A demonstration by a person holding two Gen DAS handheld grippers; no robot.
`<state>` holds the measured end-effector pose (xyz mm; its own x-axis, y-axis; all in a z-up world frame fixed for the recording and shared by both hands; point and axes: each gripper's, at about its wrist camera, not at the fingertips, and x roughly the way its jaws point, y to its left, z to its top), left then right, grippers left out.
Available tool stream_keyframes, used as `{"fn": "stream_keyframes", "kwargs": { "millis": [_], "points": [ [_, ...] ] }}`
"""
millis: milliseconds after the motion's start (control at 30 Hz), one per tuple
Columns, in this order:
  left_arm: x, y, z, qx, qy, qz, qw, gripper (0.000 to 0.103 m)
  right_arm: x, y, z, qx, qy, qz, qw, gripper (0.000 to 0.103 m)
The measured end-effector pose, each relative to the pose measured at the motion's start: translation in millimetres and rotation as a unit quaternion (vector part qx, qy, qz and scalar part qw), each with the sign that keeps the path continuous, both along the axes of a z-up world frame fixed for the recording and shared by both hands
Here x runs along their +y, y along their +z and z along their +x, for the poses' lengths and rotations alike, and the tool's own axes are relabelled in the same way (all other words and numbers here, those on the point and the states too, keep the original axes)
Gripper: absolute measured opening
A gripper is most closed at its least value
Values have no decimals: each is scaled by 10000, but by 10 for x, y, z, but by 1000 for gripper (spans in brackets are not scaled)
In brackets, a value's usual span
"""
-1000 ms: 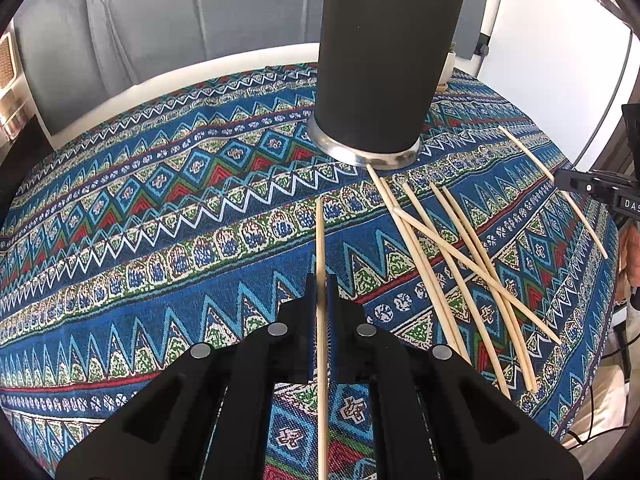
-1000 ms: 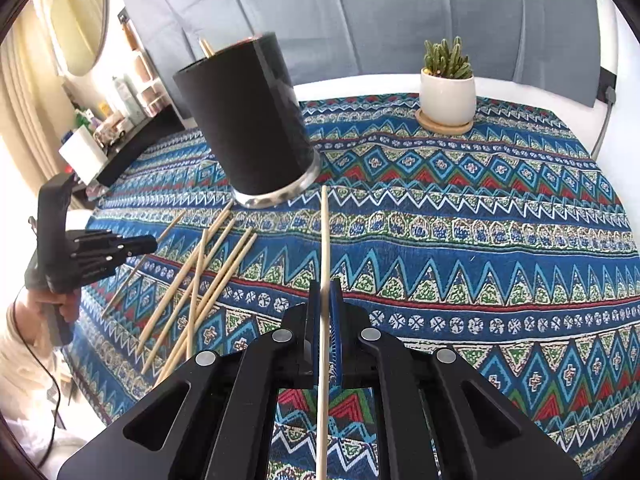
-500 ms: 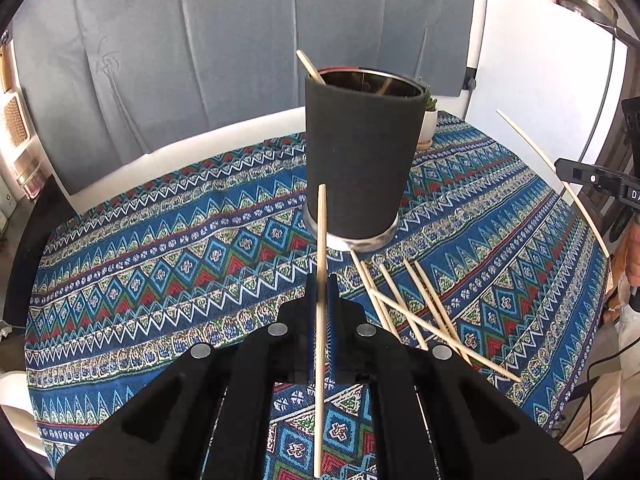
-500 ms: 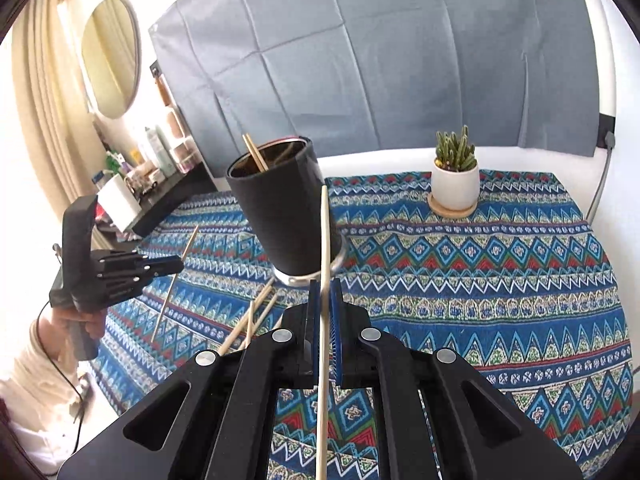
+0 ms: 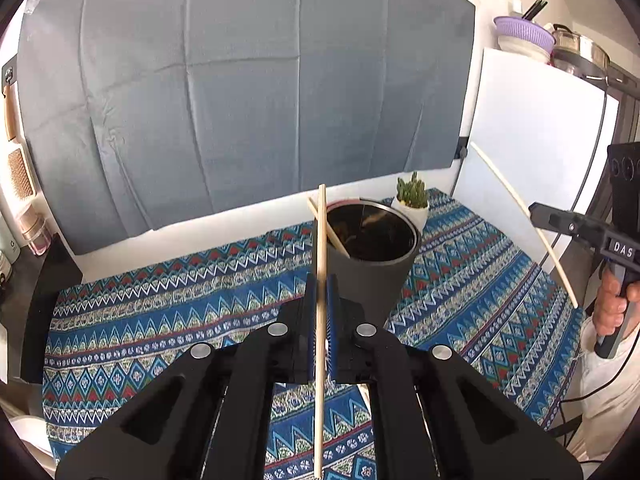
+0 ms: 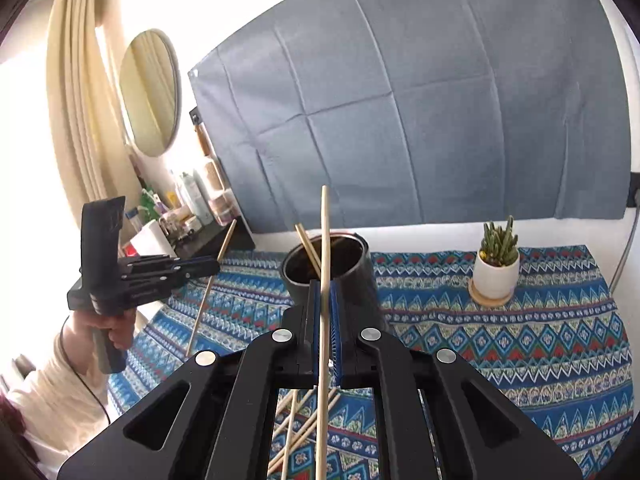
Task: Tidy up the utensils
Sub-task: 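Lift both held sticks upright and carry them above the black holder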
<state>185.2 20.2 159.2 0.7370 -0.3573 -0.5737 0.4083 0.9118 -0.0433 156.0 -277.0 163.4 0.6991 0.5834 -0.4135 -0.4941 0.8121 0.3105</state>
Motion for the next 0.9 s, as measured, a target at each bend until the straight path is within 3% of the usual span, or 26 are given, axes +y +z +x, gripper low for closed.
{"fn": "stream_keyframes", "kwargs": {
  "millis": [400, 700, 900],
  "points": [
    [-128, 482, 548, -408, 59, -603, 9973, 5, 297, 156, 518, -415, -20, 435, 9982, 5],
    [-322, 539, 871, -490, -152, -1039, 9933, 5, 439, 138, 823, -530, -77, 716, 9960, 5],
    [-372, 465, 1043, -566, -177, -1350, 9891, 5, 491, 172, 882, -1122, 26, 1233, 9860, 5]
  ]
}}
